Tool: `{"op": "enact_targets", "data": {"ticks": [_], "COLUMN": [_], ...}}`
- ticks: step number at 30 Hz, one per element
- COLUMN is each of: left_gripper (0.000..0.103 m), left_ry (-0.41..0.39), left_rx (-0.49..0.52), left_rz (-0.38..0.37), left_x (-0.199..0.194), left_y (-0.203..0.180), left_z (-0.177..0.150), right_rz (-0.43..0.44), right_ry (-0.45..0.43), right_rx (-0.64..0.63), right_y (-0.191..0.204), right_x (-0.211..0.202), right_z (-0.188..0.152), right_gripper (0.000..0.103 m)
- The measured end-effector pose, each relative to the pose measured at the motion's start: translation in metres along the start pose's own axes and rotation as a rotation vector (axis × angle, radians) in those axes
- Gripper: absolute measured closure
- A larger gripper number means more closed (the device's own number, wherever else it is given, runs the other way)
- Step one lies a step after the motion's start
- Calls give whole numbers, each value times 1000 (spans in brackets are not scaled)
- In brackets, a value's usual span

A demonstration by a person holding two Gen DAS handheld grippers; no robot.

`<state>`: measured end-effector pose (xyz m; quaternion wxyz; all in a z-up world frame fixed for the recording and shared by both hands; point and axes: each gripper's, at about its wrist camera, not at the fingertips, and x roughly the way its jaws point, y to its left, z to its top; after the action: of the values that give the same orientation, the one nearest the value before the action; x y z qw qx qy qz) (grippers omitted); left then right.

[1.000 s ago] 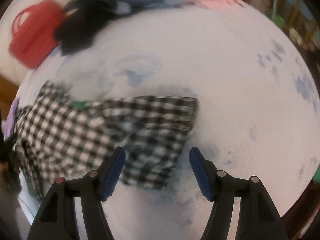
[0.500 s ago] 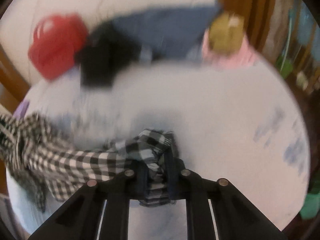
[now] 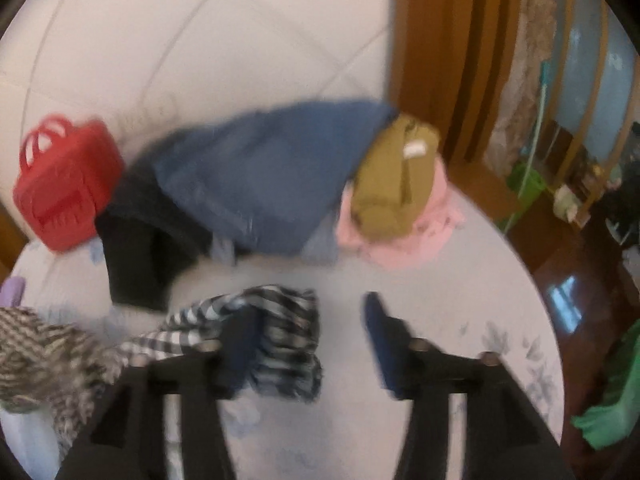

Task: Fold clothes

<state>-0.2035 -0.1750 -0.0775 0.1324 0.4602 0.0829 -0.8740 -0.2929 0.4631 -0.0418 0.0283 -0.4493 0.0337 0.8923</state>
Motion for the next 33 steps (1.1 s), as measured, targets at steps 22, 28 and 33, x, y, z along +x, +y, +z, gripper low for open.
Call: {"op": "enact_targets", "data": {"ticks": [22, 28, 33], "left_gripper": [44, 42, 38], "left_ry": [205, 185, 154], "left_rx": [39, 62, 99], "left_rz": [12, 6, -22], "left_x": [91, 101, 100], "left_y": [24, 22, 25], "left_z": [-100, -108, -114], "right_rz": [450, 484, 506], "right_ry": [292, 297, 294], "right_rx": [-337, -463, -558], "right_y": [230, 272, 300], "right_x": [1, -11, -17], "right_z": [-214, -241, -260], "right_gripper": [37, 37, 37]}}
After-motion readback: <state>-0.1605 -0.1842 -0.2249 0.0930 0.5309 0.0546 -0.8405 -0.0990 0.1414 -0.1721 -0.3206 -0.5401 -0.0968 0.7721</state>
